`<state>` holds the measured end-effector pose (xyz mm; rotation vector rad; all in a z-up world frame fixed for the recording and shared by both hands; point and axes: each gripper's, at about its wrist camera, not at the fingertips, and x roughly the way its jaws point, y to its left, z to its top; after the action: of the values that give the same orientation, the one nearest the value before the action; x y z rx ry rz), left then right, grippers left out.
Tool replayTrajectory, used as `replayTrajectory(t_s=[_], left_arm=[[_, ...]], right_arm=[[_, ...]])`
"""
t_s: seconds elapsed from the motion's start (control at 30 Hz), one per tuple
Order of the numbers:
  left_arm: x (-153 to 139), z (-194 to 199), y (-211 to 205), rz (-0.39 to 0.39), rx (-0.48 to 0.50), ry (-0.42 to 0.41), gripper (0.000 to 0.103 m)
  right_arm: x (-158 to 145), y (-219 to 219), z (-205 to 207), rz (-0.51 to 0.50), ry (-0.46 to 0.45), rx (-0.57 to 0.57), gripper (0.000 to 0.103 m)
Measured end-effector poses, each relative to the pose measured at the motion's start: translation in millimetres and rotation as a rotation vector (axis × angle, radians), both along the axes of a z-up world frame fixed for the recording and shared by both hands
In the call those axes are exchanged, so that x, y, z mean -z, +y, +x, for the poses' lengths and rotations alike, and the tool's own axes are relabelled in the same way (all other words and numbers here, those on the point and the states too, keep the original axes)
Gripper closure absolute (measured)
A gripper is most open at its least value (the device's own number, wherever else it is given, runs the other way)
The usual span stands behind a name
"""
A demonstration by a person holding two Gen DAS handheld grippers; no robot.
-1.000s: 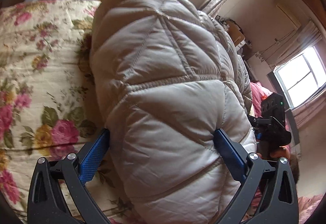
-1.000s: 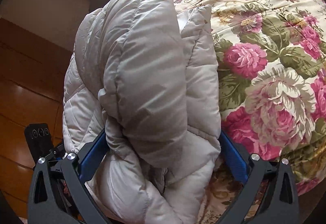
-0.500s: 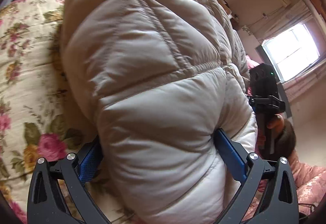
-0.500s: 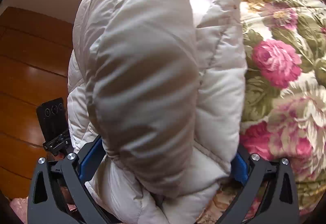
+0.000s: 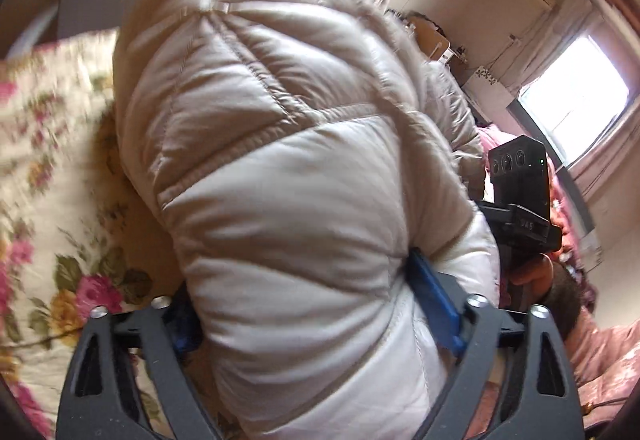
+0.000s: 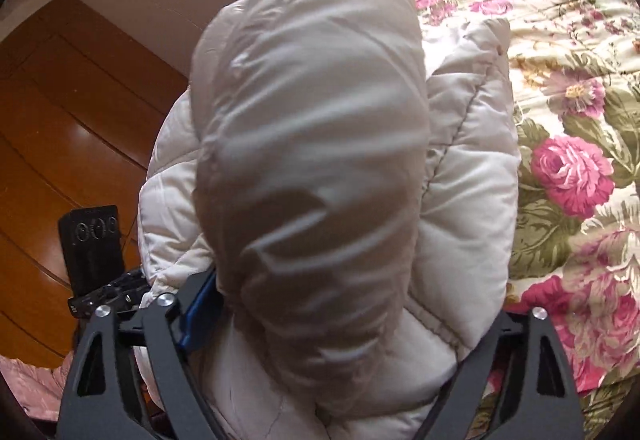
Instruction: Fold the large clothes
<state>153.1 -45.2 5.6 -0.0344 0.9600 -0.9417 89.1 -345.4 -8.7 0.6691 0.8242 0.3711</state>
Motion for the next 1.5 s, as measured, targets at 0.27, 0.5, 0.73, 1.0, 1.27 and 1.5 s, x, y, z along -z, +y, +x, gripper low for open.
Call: replayTrajectory(t_s=[0.27, 0.5, 0.73, 1.0, 1.27, 1.5], left_arm=[[-38, -32, -7, 0.008, 0.018, -0.247, 0.044], [-62, -52, -14, -0.042, 0.013, -0.396, 0.051], [-91, -47, 3, -0.082, 0.009, -0.530, 0.051], [-118, -29, 43, -0.098, -0.080, -0.631, 0.052], [-99, -4, 101, -0.057, -0.242, -0.667, 0.051], [-19, 56, 148, 0.064, -0.462, -0.473, 0.046]], right_arm=[[-30, 17, -19, -0.103, -0.159, 0.020, 0.034], [-55, 30, -30, -0.118, -0.267, 0.046, 0.041], [-90, 45, -19, -0.095, -0.372, 0.060, 0.041], [-132, 87, 27, -0.097, -0.467, 0.001, 0.041], [-115, 141, 118, -0.145, -0.482, -0.096, 0.041], [-42, 195, 199, -0.247, -0.286, -0.152, 0.040]])
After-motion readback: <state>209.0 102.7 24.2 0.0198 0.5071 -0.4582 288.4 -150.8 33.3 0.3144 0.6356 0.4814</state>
